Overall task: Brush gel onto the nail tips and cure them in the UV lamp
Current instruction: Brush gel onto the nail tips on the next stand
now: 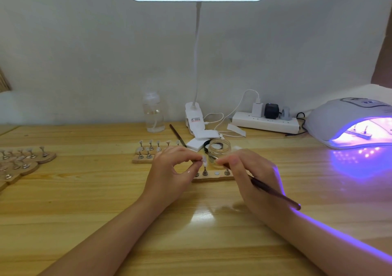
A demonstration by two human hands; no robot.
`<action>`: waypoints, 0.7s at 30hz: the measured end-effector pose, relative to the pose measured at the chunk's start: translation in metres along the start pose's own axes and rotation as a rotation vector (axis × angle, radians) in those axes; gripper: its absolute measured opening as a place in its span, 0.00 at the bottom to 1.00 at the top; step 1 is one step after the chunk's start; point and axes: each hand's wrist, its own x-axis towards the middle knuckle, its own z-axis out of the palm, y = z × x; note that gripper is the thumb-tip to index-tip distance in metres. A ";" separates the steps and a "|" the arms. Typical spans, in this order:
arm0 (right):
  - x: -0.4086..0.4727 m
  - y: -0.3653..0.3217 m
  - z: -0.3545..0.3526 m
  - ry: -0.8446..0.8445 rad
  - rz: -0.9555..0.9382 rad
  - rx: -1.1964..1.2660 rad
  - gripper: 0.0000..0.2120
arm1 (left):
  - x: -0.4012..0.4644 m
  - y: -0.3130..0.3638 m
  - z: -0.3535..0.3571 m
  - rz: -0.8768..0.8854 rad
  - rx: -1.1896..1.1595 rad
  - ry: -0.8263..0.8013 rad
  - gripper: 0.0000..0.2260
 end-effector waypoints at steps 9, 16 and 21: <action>0.001 0.000 0.001 -0.020 0.007 -0.032 0.16 | 0.001 0.003 -0.001 -0.019 0.003 -0.018 0.12; 0.000 -0.001 0.001 0.005 -0.002 -0.028 0.17 | 0.001 0.004 -0.001 -0.020 0.014 -0.021 0.08; -0.001 0.000 0.000 0.009 0.065 0.062 0.20 | 0.001 0.006 -0.001 -0.029 0.001 -0.014 0.12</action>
